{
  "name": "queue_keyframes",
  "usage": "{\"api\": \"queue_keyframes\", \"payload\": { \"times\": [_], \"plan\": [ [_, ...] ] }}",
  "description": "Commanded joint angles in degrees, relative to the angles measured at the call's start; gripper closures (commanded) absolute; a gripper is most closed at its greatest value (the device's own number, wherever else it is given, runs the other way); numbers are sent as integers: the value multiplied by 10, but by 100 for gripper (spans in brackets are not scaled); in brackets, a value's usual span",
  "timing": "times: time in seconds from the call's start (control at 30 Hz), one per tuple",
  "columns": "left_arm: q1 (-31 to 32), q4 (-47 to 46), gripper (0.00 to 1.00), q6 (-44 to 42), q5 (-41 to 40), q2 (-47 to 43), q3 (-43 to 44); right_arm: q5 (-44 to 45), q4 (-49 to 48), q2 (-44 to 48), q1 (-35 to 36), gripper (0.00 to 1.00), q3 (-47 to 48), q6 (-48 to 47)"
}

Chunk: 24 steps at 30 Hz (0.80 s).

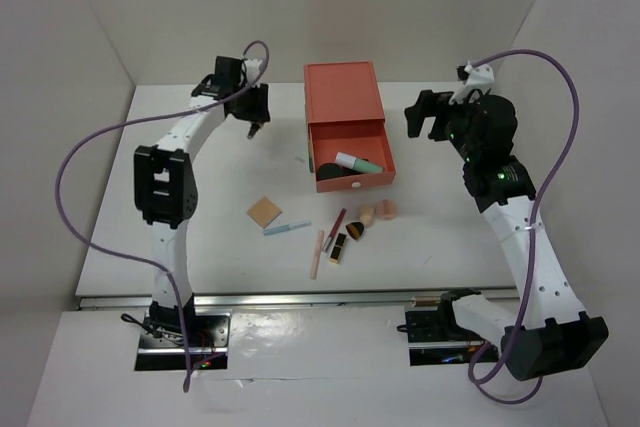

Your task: Organize the makeup

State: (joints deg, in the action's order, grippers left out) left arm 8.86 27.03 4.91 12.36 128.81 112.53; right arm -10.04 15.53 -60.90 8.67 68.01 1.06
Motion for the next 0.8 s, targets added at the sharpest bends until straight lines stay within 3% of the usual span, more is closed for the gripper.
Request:
{"api": "queue_keyframes", "payload": {
  "times": [0.0,0.1,0.33,0.53,0.77],
  "plan": [
    [32,-36,100,13,36,-187,-5,227,-10,-4,-9,0,12,126],
    [96,-45,99,-20,-31,-257,-40,280,62,-35,-15,0,31,161],
    [230,-40,93,-85,-13,-336,-71,274,73,-34,-20,0,-1,166],
    [325,8,90,-163,-50,-232,7,249,78,-18,-37,0,-11,171],
    [365,51,90,-197,-146,-92,159,236,84,-6,-42,0,-23,171]
  ]
}}
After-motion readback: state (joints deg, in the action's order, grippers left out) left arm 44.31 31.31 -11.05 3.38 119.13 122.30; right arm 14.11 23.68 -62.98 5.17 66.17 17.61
